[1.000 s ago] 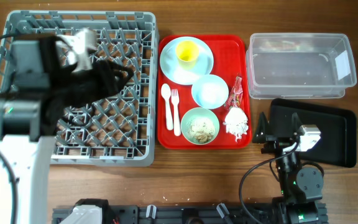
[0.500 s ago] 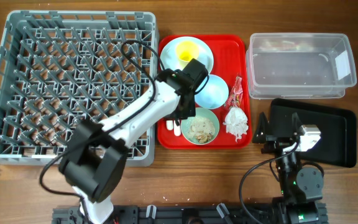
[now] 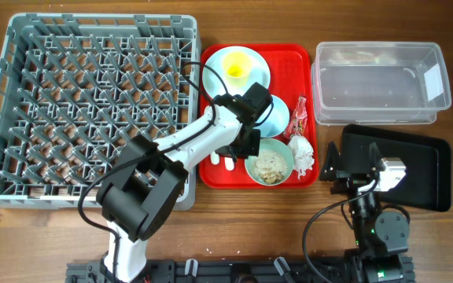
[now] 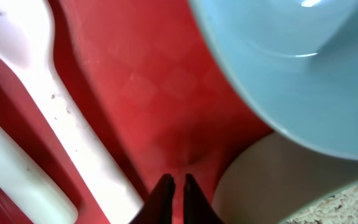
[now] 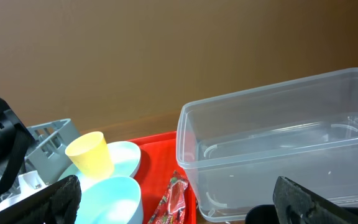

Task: Sort waste into correct bins and load items into the dishwasher rack
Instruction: 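Lower the left gripper onto the white fork and grasp it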

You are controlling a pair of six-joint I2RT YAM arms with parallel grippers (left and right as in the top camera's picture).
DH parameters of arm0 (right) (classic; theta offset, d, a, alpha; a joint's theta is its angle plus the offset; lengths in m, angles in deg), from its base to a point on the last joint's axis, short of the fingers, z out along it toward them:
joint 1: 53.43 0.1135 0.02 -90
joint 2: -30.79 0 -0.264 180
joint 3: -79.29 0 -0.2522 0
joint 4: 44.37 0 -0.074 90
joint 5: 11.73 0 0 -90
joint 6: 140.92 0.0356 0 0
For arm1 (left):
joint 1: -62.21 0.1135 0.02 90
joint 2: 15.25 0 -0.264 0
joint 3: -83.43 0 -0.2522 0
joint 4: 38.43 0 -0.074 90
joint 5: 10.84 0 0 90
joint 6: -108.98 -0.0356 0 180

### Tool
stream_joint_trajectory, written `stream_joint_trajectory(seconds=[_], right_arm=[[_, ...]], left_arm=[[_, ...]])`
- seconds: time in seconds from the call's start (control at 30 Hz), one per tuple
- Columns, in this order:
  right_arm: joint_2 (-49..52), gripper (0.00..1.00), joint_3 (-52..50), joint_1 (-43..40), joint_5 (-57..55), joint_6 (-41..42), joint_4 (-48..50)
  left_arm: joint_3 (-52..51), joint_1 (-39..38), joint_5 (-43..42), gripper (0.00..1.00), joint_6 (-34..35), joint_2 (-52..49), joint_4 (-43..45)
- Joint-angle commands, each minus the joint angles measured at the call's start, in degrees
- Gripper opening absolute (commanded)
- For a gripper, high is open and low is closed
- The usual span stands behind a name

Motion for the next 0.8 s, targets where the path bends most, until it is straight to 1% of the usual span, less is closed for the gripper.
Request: stream_joint_trajectory(seconds=[0.0,0.1,0.17,0.2,0.23,0.33,0.43,0.47,0.57,0.63,0.7,0.77], right_arm=[[-0.3,1.00,0.0,0.2,0.5,-0.5,0.3],[-0.3,1.00,0.0,0.2,0.5,-0.5,0.3],[-0.3,1.00,0.0,0.2,0.5,-0.5,0.3],[-0.2,1.00,0.0,0.2,0.5,-0.5,0.3],[-0.2,1.00,0.0,0.2,0.5,-0.5,0.3],[-0.3,1.00,0.0,0.2,0.5,-0.5,0.3],[-0.2,1.00,0.0,0.2,0.5,-0.5,0.3],[-0.3,1.00,0.0,0.2,0.5,-0.5,0.3],[-0.3,1.00,0.0,0.2,0.5,-0.5,0.3],[-0.3,1.00,0.0,0.2,0.5,-0.5,0.3],[-0.3,1.00,0.0,0.2,0.5,-0.5,0.3],[-0.2,1.00,0.0,0.2,0.5,-0.5,0.3]], left_arm=[[0.1,1.0,2.8,0.09,-0.4,-0.2,0.3],[0.4,3.3,2.7,0.11,0.7,0.8,0.2],[0.4,5.0,2.7,0.20,0.7,2.3,0.2],[0.4,6.1,2.7,0.22,1.4,3.3,0.2],[0.4,7.0,2.7,0.24,3.1,3.7,0.5],[0.2,7.1,3.0,0.26,3.5,3.5,1.6],[-0.1,5.7,8.2,0.30,4.9,3.1,3.5],[-0.2,5.1,10.9,0.30,6.7,2.9,3.5],[-3.2,4.2,11.0,0.27,6.8,2.8,6.2],[-7.6,3.9,10.9,0.27,8.3,2.8,10.4],[-11.7,3.9,10.9,0.27,8.2,2.8,14.5],[-13.8,3.9,10.9,0.27,8.2,2.8,16.6]])
